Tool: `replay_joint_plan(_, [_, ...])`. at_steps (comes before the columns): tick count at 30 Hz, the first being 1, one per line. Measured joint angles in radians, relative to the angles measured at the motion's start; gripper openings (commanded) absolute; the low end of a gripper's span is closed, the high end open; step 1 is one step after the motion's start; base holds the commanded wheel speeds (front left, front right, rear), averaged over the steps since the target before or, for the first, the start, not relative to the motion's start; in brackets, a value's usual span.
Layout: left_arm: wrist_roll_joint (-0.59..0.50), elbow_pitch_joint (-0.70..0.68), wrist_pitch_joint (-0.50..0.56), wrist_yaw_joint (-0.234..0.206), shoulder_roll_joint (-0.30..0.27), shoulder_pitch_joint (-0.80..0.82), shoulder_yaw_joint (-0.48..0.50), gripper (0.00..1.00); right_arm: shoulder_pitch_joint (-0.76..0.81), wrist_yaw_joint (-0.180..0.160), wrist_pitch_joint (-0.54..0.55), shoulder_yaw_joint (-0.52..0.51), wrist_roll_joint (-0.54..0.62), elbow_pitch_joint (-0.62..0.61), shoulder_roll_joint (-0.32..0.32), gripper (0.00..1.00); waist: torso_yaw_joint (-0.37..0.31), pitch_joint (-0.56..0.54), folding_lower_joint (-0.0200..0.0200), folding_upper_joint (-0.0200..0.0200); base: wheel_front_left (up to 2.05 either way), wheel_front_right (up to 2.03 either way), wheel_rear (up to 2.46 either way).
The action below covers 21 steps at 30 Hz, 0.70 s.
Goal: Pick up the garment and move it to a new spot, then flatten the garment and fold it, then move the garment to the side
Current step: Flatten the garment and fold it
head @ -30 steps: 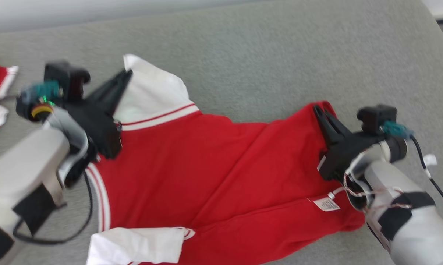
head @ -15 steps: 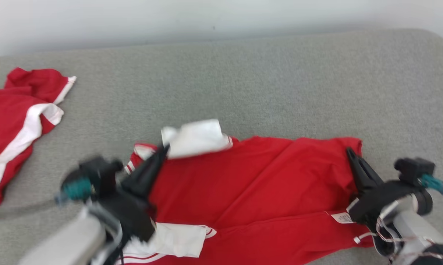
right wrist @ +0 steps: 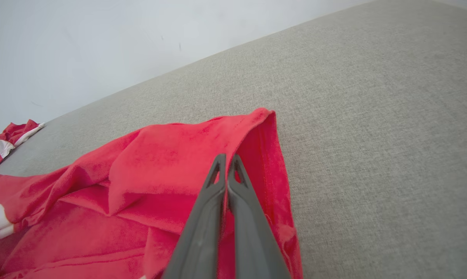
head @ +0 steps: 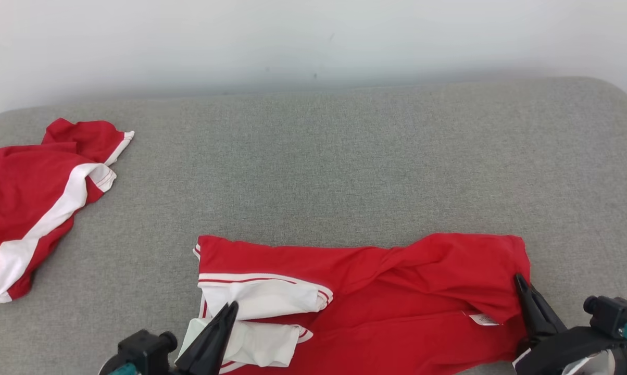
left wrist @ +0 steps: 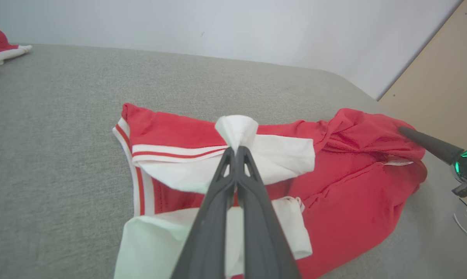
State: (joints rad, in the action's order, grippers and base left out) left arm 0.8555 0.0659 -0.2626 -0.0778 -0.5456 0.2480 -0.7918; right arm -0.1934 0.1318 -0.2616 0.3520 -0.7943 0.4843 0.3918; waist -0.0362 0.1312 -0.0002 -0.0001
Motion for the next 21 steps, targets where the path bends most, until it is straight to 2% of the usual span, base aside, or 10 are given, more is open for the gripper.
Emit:
replay_joint_plan(4, [-0.015, 0.043, 0.0, 0.017, 0.042, -0.063, 0.047, 0.0, 0.029, 0.0, 0.008, -0.017, 0.004, 0.003, -0.004, 0.0, -0.001, -0.015, 0.0001, 0.0001, 0.0, 0.0, 0.0])
replay_joint_plan(5, [-0.026, 0.063, 0.0, 0.018, 0.048, -0.074, 0.049, 0.01, 0.035, 0.0, 0.015, -0.018, 0.005, 0.007, -0.007, 0.31, -0.002, -0.018, 0.0001, 0.0001, 0.0, 0.0, 0.0])
replay_joint_plan(6, [-0.048, 0.079, 0.0, 0.018, 0.053, -0.084, 0.059, 0.32, 0.041, 0.0, 0.015, -0.022, 0.009, 0.01, -0.008, 0.81, -0.002, -0.022, 0.0001, 0.0001, 0.0, 0.0, 0.0])
replay_joint_plan(7, [-0.06, 0.09, 0.0, 0.016, 0.061, -0.09, 0.073, 1.0, 0.047, 0.0, 0.015, -0.027, 0.013, 0.012, -0.01, 1.0, -0.002, -0.026, 0.0001, 0.0, 0.0, 0.0, 0.0])
replay_joint_plan(13, [-0.16, 0.084, 0.0, 0.015, 0.133, -0.148, 0.224, 1.0, 0.071, 0.0, 0.01, -0.064, 0.026, -0.005, -0.009, 1.0, 0.0, -0.047, 0.0001, 0.0001, 0.0, 0.0, 0.0])
replay_joint_plan(17, [-0.269, 0.033, 0.0, -0.011, 0.193, -0.196, 0.386, 1.0, 0.075, 0.0, 0.014, -0.081, 0.039, -0.01, 0.0, 1.0, 0.004, -0.063, 0.0002, 0.0, 0.0, 0.0, 0.0])
replay_joint_plan(21, [-0.393, -0.02, 0.0, -0.011, 0.256, -0.254, 0.549, 1.0, 0.065, 0.0, 0.069, -0.082, 0.051, 0.031, 0.001, 1.0, 0.01, -0.071, 0.0002, 0.0001, 0.0, 0.0, 0.0])
